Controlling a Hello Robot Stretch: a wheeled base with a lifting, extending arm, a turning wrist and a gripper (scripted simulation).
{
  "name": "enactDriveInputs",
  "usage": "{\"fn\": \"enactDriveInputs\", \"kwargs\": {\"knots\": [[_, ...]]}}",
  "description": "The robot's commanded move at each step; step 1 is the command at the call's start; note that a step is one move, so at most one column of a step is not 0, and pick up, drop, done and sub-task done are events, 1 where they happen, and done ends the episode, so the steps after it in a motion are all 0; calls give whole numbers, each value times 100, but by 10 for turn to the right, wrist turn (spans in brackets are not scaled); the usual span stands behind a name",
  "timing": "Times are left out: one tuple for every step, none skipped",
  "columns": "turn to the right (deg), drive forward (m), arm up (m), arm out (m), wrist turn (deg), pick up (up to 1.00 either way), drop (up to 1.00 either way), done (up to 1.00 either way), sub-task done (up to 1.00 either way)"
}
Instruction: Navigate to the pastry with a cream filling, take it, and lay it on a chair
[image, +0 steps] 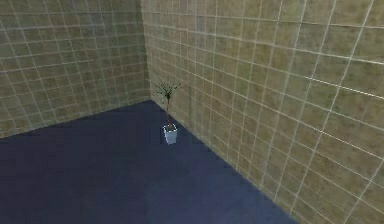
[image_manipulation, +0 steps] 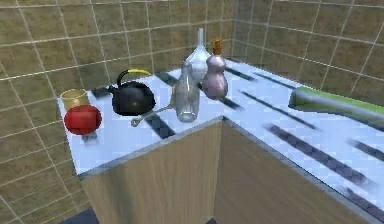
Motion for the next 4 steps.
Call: {"fn": "enactDriveInputs", "kwargs": {"knots": [[450,0,0,0,0,0,0,0,0],[450,0,0,0,0,0,0,0,0],[150,0,0,0,0,0,0,0,0],[0,45,0,0,0,0,0,0,0]]}}
